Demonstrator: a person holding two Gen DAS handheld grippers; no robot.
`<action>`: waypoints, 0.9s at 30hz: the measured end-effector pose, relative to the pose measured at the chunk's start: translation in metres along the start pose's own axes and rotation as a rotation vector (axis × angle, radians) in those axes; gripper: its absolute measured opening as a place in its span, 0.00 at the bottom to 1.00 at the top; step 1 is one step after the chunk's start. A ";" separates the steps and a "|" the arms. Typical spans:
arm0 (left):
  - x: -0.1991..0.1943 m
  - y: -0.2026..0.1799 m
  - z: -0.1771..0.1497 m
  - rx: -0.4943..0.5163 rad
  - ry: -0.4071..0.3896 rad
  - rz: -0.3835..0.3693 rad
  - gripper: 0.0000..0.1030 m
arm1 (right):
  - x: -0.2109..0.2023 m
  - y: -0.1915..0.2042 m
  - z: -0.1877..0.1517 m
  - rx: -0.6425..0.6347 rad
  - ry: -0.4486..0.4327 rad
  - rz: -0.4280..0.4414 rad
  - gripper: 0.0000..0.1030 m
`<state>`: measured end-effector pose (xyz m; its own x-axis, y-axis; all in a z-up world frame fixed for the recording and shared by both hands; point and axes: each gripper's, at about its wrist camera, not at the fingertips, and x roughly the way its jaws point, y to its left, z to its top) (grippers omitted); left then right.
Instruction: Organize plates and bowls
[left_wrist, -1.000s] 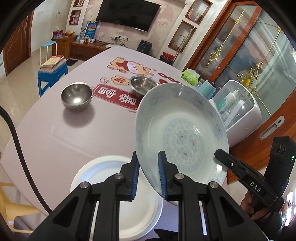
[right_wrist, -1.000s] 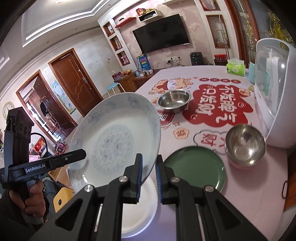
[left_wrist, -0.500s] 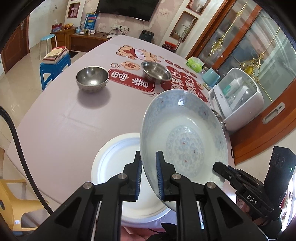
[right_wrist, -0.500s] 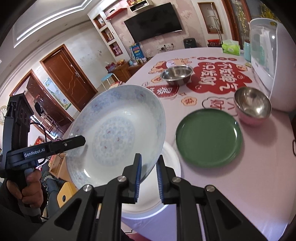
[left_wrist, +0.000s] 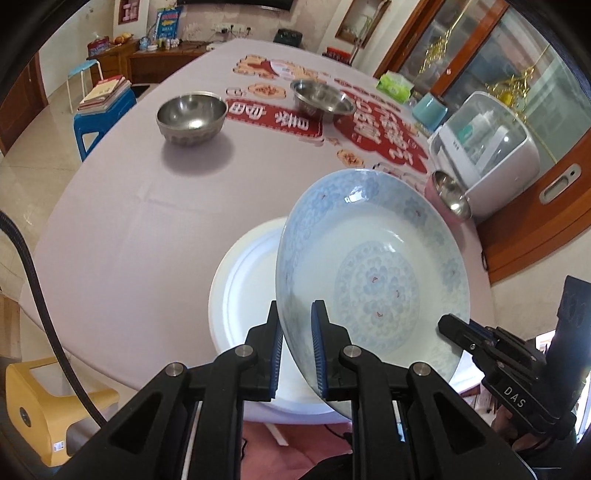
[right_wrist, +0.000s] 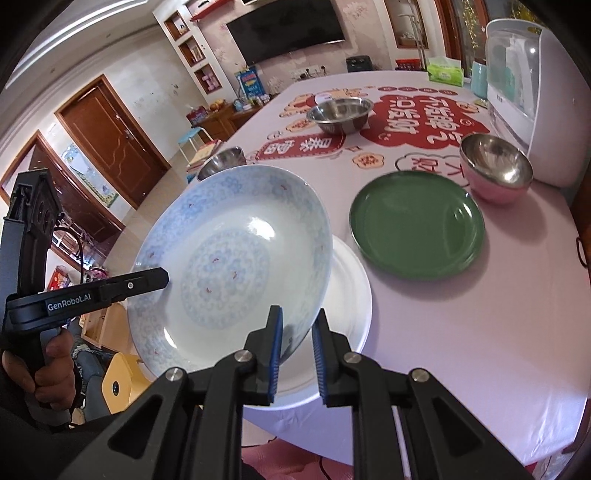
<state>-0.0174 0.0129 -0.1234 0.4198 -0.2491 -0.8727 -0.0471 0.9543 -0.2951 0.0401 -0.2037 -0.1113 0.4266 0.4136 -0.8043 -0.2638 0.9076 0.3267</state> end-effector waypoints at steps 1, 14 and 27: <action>0.004 0.001 0.000 0.003 0.012 0.003 0.12 | 0.002 0.001 -0.001 0.004 0.006 -0.004 0.15; 0.059 0.023 -0.005 0.049 0.170 0.025 0.13 | 0.042 0.004 -0.029 0.091 0.088 -0.066 0.15; 0.108 0.036 -0.003 0.091 0.234 0.033 0.13 | 0.075 -0.001 -0.039 0.123 0.103 -0.112 0.16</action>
<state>0.0238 0.0195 -0.2298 0.1972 -0.2386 -0.9509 0.0293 0.9709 -0.2375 0.0386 -0.1771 -0.1912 0.3550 0.3059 -0.8834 -0.1097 0.9520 0.2856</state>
